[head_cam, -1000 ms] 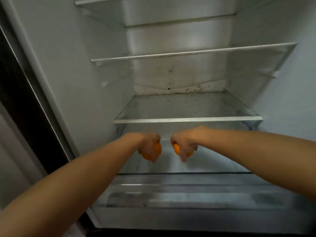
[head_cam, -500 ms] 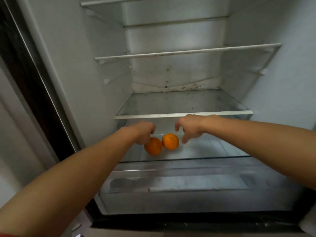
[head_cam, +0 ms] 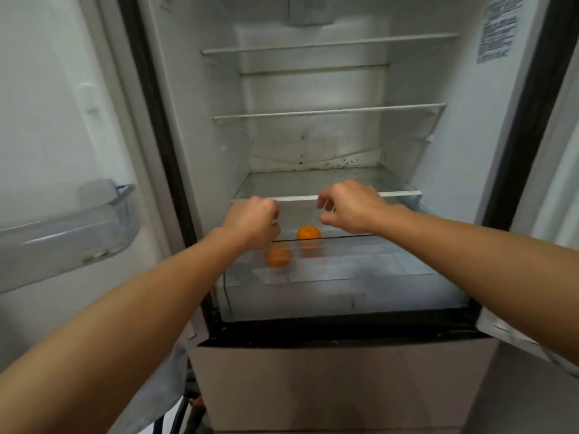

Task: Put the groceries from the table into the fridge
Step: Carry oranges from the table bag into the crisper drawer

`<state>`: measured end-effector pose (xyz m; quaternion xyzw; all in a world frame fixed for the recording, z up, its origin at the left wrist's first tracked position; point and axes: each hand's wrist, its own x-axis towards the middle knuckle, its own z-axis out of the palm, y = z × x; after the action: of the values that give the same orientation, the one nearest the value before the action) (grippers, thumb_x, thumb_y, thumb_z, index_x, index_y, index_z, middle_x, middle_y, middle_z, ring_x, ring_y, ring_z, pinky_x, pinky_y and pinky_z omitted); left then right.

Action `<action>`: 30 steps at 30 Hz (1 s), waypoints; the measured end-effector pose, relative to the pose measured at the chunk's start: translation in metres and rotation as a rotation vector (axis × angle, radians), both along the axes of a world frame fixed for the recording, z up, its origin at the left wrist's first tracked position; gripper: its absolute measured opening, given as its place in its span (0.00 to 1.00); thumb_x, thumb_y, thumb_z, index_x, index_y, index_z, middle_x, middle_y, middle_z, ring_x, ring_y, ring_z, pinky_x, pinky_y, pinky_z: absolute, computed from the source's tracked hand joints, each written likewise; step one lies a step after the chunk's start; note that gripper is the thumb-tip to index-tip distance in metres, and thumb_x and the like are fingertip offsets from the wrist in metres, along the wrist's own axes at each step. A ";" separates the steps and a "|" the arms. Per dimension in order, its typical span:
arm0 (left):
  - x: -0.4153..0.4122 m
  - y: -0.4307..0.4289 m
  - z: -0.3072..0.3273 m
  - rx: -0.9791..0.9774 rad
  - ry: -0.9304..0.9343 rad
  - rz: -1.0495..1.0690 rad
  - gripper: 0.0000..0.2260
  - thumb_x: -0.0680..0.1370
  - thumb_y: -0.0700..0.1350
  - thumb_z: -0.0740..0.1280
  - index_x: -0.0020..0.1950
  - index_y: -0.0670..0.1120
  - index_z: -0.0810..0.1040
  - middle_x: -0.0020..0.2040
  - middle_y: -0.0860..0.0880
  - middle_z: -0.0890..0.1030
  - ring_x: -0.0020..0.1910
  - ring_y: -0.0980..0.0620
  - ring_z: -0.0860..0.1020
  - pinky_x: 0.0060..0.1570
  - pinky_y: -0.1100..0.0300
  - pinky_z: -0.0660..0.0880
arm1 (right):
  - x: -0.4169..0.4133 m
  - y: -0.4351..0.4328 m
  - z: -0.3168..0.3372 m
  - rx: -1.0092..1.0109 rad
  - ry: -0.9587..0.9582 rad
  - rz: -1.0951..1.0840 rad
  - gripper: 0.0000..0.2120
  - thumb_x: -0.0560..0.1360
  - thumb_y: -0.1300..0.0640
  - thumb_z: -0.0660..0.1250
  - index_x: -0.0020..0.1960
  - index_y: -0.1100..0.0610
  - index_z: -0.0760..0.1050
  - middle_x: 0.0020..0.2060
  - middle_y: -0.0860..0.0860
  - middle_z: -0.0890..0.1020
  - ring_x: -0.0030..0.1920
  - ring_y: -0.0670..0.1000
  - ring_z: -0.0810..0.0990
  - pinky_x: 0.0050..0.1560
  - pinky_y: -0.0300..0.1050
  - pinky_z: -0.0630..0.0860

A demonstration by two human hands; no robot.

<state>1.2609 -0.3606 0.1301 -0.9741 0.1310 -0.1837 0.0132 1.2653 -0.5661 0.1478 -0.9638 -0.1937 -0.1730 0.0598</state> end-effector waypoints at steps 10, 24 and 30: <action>-0.152 0.016 -0.015 0.010 -0.094 0.122 0.11 0.77 0.49 0.62 0.56 0.47 0.75 0.54 0.45 0.79 0.52 0.41 0.77 0.47 0.50 0.74 | -0.095 0.011 -0.027 -0.166 -0.134 0.208 0.15 0.76 0.46 0.61 0.61 0.50 0.73 0.55 0.51 0.79 0.53 0.56 0.78 0.47 0.49 0.73; -0.470 0.074 -0.157 -0.010 0.235 0.566 0.14 0.79 0.51 0.61 0.61 0.47 0.73 0.60 0.47 0.76 0.57 0.44 0.76 0.51 0.51 0.76 | -0.328 0.128 -0.144 -0.172 0.008 0.722 0.13 0.75 0.50 0.62 0.58 0.51 0.73 0.54 0.51 0.78 0.51 0.56 0.77 0.46 0.49 0.73; -0.622 0.136 -0.195 -0.032 0.262 0.794 0.13 0.78 0.50 0.60 0.59 0.45 0.73 0.56 0.47 0.77 0.53 0.45 0.77 0.47 0.51 0.76 | -0.448 0.223 -0.170 -0.233 0.007 0.930 0.16 0.77 0.50 0.61 0.63 0.52 0.71 0.58 0.52 0.76 0.55 0.57 0.78 0.50 0.52 0.75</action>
<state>0.6386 -0.2242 -0.0651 -0.9642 -0.2570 -0.0407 0.0512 0.8170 -0.3430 -0.0224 -0.7757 -0.6224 -0.1019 0.0233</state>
